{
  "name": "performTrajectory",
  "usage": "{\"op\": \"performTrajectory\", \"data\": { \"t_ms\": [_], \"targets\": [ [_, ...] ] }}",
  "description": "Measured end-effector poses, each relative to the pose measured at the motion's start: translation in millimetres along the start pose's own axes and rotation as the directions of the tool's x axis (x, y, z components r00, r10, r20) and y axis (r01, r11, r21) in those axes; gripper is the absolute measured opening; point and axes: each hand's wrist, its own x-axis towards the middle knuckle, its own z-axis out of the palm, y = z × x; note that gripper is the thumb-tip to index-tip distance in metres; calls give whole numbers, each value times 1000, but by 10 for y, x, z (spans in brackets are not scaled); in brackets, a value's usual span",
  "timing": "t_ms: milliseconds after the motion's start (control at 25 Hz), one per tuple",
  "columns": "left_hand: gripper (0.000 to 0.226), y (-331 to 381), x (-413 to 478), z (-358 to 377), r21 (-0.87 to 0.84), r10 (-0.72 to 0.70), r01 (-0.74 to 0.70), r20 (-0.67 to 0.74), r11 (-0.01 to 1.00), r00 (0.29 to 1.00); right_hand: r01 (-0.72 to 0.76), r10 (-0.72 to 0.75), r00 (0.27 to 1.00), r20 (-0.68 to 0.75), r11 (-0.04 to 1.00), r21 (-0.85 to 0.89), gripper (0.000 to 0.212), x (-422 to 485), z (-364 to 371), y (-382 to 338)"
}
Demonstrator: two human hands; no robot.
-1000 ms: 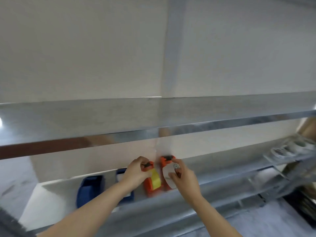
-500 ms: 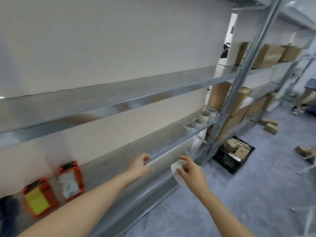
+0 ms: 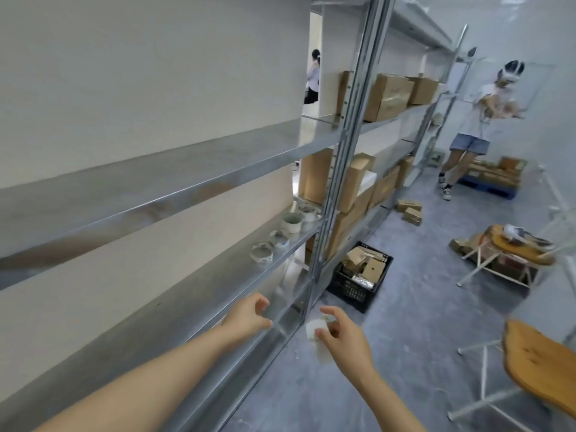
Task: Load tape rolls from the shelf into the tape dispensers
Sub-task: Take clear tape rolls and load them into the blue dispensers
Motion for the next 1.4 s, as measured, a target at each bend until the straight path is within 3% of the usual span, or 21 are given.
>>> {"op": "performTrajectory", "data": {
  "t_ms": [320, 440, 600, 760, 920, 1000, 1120, 1200, 1280, 1400],
  "targets": [
    [32, 575, 2243, 131, -25, -9, 10, 21, 1000, 1000, -97, 96, 995, -28, 994, -57, 41, 1928, -458, 223],
    [30, 705, 2820, 211, 7, -23, 22, 41, 1000, 999, -150, 148, 988, -33, 985, -81, 51, 2420, -526, 388],
    [25, 879, 3507, 380, 56, -20, 18, 42, 998, 999, -176, 180, 984, 16, 975, -132, 46, 3118, -597, 585],
    [25, 1123, 4226, 489, 96, -40, 36, 40, 995, 998, -109, 131, 983, 126, 979, -173, 37, 4000, -663, 607],
    [27, 1329, 4901, 519, 186, -97, 105, -52, 977, 994, 1, 35, 976, 215, 986, -165, 38, 4927, -748, 486],
    [23, 1421, 5147, 541, 299, -74, 116, -145, 947, 987, 37, -2, 968, 252, 990, -137, 38, 5307, -775, 435],
    [36, 1537, 5419, 566, 460, 31, 100, -270, 882, 962, 82, -44, 953, 299, 990, -115, 41, 5743, -793, 390],
    [30, 1556, 5552, 567, 565, 71, 90, -256, 820, 964, 105, -59, 937, 344, 988, -115, 42, 5933, -784, 384],
    [24, 1510, 5634, 601, 637, 8, 134, -215, 759, 977, 130, -76, 921, 383, 985, -116, 41, 6035, -765, 384],
    [26, 1438, 5674, 627, 600, -47, 216, -284, 770, 958, 161, -105, 902, 419, 982, -101, 40, 6120, -724, 392]
  ]
}}
